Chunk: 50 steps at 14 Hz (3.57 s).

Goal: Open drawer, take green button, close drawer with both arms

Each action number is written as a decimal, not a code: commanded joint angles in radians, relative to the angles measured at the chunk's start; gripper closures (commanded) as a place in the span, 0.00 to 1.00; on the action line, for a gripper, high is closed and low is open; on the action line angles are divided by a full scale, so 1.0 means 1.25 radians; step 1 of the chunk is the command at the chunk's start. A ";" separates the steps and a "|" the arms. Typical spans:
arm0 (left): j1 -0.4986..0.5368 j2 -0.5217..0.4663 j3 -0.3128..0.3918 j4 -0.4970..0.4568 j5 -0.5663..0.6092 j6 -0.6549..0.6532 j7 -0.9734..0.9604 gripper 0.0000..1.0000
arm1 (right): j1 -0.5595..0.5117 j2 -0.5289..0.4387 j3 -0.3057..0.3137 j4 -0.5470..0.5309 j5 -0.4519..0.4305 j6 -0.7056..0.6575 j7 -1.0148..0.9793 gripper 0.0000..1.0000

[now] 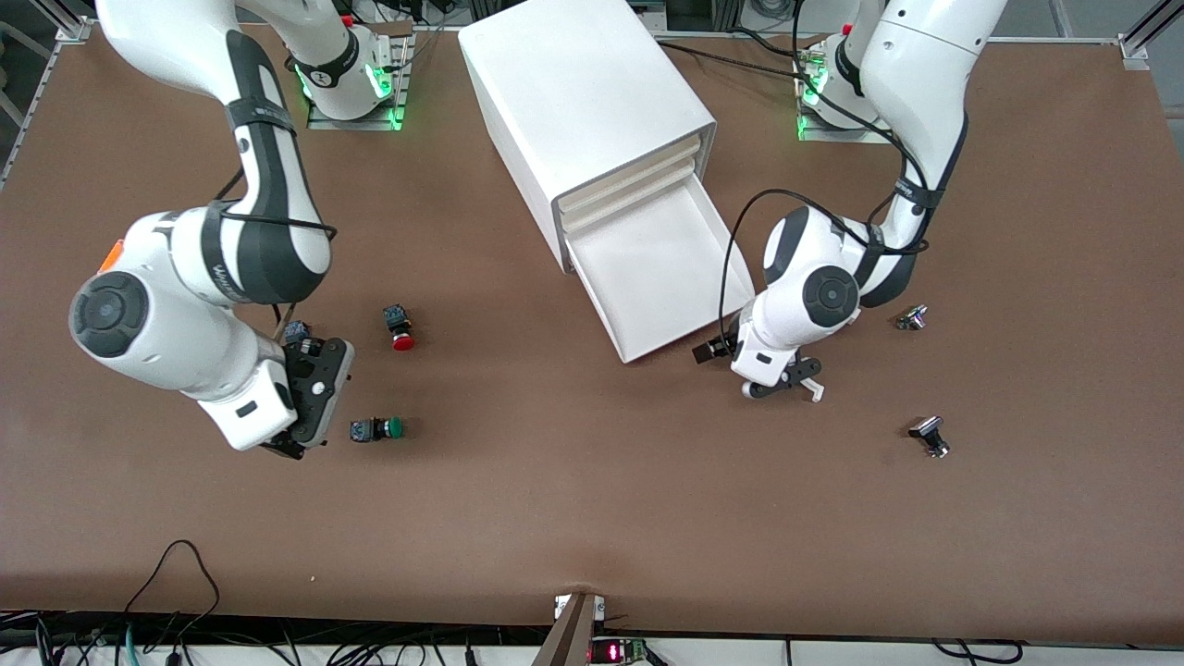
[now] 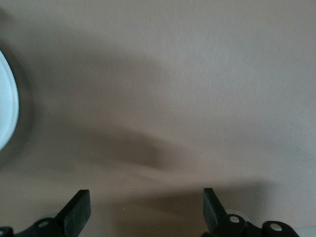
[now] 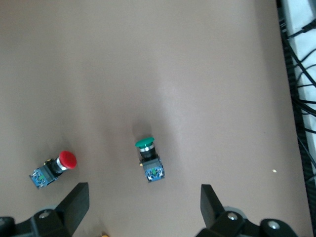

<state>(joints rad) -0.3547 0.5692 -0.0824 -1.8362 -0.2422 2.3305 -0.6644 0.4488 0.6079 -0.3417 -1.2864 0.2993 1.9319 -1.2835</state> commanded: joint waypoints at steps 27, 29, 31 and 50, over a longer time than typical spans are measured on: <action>0.131 -0.145 -0.215 -0.164 -0.104 -0.068 0.009 0.00 | -0.169 -0.151 0.126 0.015 -0.205 -0.282 1.123 0.00; 0.216 -0.199 -0.214 -0.161 -0.107 -0.014 0.009 0.00 | -0.268 -0.198 0.207 -0.002 -0.248 -0.280 1.080 0.00; 0.285 -0.234 -0.215 -0.158 -0.119 0.036 0.021 0.00 | -0.370 -0.248 0.284 -0.029 -0.253 -0.290 1.065 0.00; 0.268 -0.468 0.032 0.112 0.269 -0.476 0.400 0.00 | -0.398 -0.458 0.257 -0.220 -0.260 -0.325 1.066 0.00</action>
<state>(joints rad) 0.0274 -0.0205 -0.1101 -1.6999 0.0786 1.7255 -0.2319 -0.0416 0.1430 -0.0324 -1.3961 -0.0095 1.4436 0.0572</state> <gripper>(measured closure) 0.000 0.000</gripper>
